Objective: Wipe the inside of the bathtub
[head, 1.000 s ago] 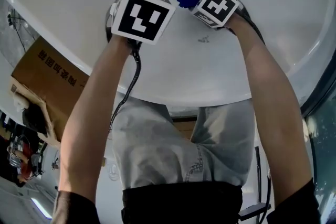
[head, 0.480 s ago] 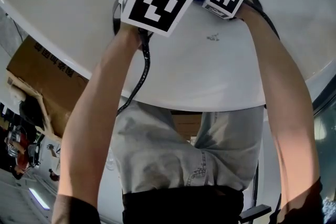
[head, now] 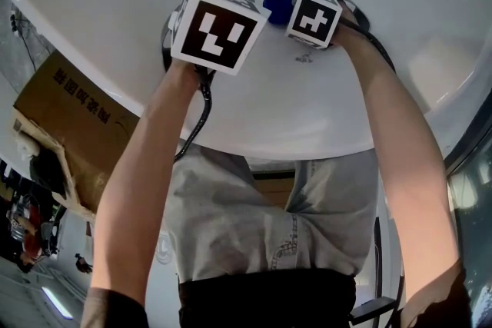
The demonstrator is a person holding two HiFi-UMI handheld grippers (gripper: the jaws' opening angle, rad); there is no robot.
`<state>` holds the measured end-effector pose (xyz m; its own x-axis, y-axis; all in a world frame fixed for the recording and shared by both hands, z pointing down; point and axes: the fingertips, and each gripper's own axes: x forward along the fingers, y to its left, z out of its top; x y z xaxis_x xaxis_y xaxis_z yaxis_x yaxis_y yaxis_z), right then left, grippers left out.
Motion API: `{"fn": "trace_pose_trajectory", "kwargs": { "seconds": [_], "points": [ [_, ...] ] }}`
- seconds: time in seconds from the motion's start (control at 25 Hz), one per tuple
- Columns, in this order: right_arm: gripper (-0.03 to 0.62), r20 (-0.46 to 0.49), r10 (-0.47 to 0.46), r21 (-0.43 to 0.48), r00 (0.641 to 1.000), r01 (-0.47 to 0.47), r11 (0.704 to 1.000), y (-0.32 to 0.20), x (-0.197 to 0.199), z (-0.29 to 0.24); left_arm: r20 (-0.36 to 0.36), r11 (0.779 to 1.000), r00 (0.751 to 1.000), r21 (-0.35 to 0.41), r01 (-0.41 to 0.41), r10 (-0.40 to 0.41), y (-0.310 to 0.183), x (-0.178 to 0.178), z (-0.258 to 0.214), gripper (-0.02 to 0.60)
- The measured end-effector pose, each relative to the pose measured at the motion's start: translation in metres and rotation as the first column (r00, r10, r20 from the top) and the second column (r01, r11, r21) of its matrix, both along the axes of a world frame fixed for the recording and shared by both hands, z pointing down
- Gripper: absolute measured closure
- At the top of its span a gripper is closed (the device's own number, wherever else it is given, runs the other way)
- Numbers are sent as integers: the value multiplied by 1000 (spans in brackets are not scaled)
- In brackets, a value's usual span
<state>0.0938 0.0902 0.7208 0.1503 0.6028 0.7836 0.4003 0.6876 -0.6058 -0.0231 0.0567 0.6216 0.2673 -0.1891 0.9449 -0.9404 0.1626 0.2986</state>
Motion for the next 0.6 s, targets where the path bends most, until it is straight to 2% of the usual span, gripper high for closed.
{"fn": "trace_pose_trajectory", "kwargs": {
  "seconds": [0.12, 0.32, 0.6],
  "points": [
    [505, 28, 3, 20, 1000, -3, 1000, 5, -2, -11, 16, 1000, 1000, 12, 4, -4, 4, -2, -7, 577],
    [505, 52, -1, -26, 999, 3, 1000, 23, 0, -40, 11, 998, 999, 39, 49, -49, 6, -4, -24, 577],
    [505, 34, -7, -61, 999, 9, 998, 35, 12, -73, 11, 997, 1000, 72, 6, -7, 2, 2, -46, 577]
  ]
}}
